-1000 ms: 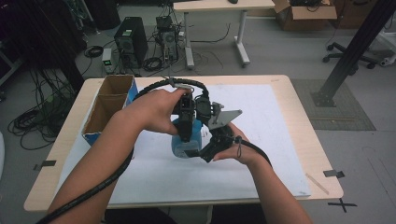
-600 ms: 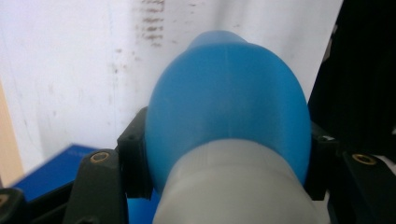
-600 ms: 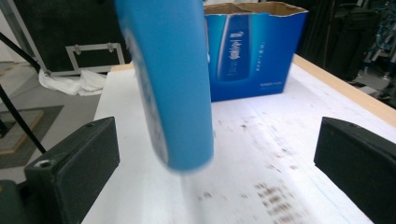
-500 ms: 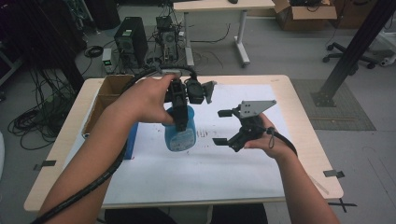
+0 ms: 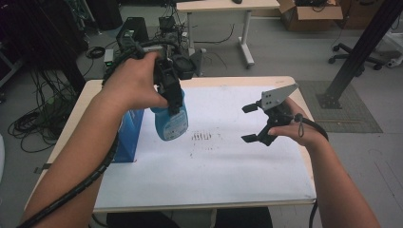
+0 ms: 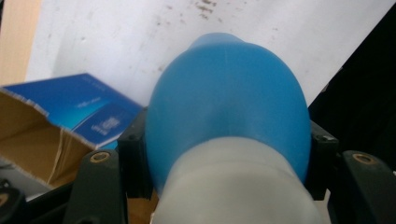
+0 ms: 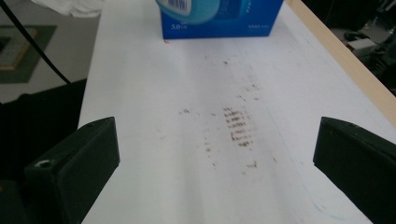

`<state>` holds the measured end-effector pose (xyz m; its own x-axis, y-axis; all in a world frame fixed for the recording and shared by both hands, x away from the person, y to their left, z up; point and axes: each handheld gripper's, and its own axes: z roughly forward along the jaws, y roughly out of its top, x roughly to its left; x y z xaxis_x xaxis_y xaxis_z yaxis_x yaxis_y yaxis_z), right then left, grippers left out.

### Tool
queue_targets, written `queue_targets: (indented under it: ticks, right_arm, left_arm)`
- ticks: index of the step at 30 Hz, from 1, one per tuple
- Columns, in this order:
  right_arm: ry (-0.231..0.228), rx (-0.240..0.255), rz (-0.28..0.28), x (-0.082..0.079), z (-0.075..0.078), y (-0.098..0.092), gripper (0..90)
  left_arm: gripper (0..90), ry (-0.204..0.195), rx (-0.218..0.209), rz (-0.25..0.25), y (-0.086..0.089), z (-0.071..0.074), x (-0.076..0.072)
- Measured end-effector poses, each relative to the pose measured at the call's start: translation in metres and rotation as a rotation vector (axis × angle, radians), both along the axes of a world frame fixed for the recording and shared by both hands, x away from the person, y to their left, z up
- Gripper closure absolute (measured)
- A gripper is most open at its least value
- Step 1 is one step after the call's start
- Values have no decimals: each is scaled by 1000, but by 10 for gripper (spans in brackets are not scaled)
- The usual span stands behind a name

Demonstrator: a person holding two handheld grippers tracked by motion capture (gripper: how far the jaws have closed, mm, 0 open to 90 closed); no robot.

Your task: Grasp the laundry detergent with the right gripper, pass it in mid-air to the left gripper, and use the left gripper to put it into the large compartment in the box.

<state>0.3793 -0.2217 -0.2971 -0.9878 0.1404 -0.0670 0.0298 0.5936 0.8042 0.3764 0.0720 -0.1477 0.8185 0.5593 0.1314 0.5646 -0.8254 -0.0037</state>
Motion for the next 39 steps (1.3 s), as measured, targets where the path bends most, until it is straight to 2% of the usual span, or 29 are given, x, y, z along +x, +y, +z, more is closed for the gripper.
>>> queue_targets:
  ticks: [5,9,13,15,20,23,27,31,38,39]
  right_arm:
    - [13,-12,-14,1,4,-10,6]
    - [53,17,-40,3,6,-17,7]
    - [51,13,-47,3,9,-22,8]
    - [42,12,-50,4,11,-24,6]
    - [42,23,-58,5,19,-26,6]
    - [40,9,-52,7,21,-25,9]
    - [37,-15,-53,9,26,-25,9]
    - [42,-16,-60,10,30,-26,10]
    - [42,-32,-66,10,33,-29,10]
    - [41,-32,-70,9,33,-30,9]
  left_arm:
    - [376,0,6,76,16,17,7]
    - [376,2,-3,134,33,30,12]
    - [377,3,-13,216,50,38,18]
    - [377,5,-19,280,61,42,22]
    - [377,-8,-25,406,82,49,27]
    - [377,-9,-35,466,93,52,29]
    - [377,-2,-51,570,110,56,33]
    - [377,6,-48,613,121,56,35]
    - [377,23,-108,746,148,59,38]
    - [377,22,-111,751,150,59,39]
